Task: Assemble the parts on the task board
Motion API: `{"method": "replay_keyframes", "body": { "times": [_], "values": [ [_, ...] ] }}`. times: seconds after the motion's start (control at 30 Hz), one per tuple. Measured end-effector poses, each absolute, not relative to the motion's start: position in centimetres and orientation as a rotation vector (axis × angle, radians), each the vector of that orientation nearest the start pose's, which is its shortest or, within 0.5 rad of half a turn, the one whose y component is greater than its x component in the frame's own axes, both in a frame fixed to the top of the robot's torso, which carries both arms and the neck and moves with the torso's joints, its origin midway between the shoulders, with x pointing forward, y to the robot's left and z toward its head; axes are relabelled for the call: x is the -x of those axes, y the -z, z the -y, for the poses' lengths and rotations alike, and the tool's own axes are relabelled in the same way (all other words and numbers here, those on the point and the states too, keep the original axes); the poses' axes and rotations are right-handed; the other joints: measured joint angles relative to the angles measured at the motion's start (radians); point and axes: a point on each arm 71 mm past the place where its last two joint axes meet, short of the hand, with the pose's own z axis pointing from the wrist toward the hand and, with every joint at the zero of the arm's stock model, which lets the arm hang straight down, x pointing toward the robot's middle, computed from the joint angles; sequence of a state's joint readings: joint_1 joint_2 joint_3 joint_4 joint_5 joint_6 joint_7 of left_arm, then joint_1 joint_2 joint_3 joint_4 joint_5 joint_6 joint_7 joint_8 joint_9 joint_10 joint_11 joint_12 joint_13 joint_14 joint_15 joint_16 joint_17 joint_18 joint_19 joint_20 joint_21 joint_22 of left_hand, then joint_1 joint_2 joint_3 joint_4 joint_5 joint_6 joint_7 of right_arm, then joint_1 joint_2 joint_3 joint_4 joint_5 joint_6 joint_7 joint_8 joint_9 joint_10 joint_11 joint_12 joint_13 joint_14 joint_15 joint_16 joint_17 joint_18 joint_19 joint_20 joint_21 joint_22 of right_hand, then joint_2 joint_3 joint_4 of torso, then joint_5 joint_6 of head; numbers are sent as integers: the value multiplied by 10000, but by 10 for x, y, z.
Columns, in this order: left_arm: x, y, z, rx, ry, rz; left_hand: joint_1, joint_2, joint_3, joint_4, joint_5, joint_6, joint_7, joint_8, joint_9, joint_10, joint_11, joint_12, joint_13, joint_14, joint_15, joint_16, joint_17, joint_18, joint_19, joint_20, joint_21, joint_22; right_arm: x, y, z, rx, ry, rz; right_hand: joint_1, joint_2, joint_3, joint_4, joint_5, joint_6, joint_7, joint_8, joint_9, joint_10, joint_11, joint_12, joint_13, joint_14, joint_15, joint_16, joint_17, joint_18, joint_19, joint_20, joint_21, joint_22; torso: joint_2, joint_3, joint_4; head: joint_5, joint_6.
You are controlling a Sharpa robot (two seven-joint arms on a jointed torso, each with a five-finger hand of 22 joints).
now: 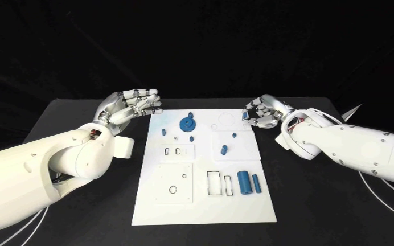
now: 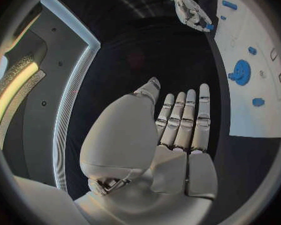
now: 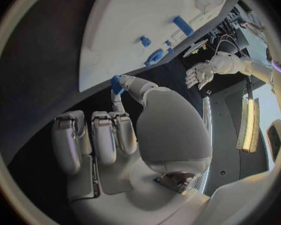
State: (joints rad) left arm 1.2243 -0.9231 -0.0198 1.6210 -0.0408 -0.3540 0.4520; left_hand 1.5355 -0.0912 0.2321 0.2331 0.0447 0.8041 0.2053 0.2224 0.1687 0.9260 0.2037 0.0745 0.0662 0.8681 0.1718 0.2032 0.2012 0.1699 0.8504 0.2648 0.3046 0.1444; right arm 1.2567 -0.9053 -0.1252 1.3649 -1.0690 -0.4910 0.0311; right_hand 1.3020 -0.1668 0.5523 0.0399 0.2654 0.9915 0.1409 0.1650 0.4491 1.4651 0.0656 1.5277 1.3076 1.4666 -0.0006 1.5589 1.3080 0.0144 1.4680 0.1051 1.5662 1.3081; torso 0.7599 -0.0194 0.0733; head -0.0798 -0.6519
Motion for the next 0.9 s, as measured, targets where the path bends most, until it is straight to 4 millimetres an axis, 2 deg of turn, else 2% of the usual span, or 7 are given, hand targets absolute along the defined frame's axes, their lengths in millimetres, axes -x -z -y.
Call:
{"method": "replay_keyframes", "body": {
  "times": [0.17,0.3,0.5,0.6,0.73,0.9],
  "values": [
    [-478,147,-222,10188,15708,-13209,0,0,0,0,0,0,0,0,0,0,0,0,0,0,0,0,10,0,0,0,0,0,-508,168,279,-2571,-6647,-15306,1,112,101,21,-3,2,-39,30,0,18,-18,-1,-1,0,-71,0,1,0,-36,-35,0,0,-8,-12,0,12,29],
    [-479,147,-222,10190,15700,-13206,0,0,0,0,0,0,0,0,0,0,0,0,0,0,0,0,10,0,0,0,0,0,-501,164,256,-2580,-6986,-15363,35,175,120,11,17,-1,-41,30,1,32,-33,-42,-1,0,-71,0,0,-1,-35,-35,0,-1,-7,-12,4,27,41],
    [-481,148,-224,10213,15618,-13177,0,0,0,0,0,0,0,0,0,0,0,0,0,0,0,0,10,0,0,0,0,0,-490,163,199,-2343,-7669,-15710,-1,237,137,-2,55,-21,-57,26,1,32,-33,-42,-1,0,-71,0,0,0,-35,-35,0,-2,-10,-10,-12,206,24],
    [-481,148,-223,10213,15623,-13183,0,0,0,0,0,0,0,0,0,0,0,0,0,0,0,0,9,0,0,0,0,0,-484,165,175,-2155,-7924,-15908,-1,237,136,-2,55,-27,-52,24,1,32,-33,-42,-2,0,-71,0,0,-1,-35,-35,0,-2,-23,-8,-11,244,9],
    [-482,148,-222,10210,15628,-13188,0,0,0,0,0,0,0,0,0,0,0,0,0,0,0,0,9,0,0,0,0,0,-479,170,146,-1842,-8183,-16154,-1,237,136,-2,55,-45,-56,4,1,32,-32,-42,-2,0,-70,0,-1,0,-35,-35,0,-2,-38,-11,-7,339,-10],
    [-482,149,-220,10209,15650,-13211,0,0,0,0,0,0,0,0,0,0,0,0,0,0,0,0,19,0,0,0,0,0,-472,177,120,-1396,-8350,-16391,-2,236,136,-2,54,-23,-13,-4,1,32,-32,-42,-2,0,-70,0,-1,0,-35,-34,0,-3,-44,-23,10,423,-41]
  ]
}}
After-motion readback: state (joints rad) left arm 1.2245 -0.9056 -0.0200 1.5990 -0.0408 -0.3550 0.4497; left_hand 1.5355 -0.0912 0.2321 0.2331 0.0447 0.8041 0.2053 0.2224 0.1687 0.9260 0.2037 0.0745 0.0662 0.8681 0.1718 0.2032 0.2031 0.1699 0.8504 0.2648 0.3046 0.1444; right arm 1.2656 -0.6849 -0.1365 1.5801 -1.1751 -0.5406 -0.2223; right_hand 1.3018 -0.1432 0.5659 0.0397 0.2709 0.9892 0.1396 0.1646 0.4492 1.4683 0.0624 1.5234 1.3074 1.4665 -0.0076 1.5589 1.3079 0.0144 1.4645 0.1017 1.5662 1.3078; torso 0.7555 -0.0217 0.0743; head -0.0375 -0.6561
